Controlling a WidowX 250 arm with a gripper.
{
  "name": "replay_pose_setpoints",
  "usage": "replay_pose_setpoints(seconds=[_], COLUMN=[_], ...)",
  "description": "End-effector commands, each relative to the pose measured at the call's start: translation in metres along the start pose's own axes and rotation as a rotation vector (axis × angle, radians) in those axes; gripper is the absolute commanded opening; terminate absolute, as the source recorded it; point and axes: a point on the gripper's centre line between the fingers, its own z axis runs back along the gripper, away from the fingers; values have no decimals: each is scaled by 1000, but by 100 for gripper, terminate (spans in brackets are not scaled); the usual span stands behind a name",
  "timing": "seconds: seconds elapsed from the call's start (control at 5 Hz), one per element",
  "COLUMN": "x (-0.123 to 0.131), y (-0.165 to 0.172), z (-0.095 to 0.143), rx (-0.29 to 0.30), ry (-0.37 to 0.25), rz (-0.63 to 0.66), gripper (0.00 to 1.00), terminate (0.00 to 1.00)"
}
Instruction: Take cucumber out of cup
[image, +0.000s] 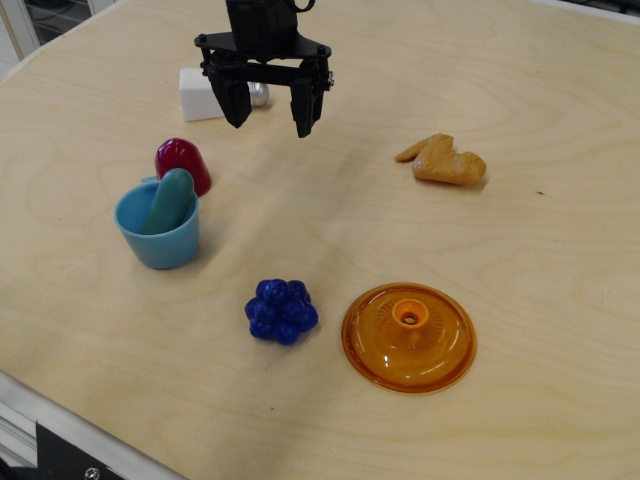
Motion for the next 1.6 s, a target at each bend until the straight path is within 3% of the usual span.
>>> replay_pose_setpoints(seconds=[0.0,0.2,0.6,1.0,1.4], x=[0,-10,-37,-68,-72], y=[0,3,18,31,40], z=[0,16,27,35,16], rx=[0,60,152,132,162], ry=[0,-4,110,190,239], rz=[0,-57,-159,-168,-183], gripper=[100,100,100,100,100], terminate=[0,0,0,0,0])
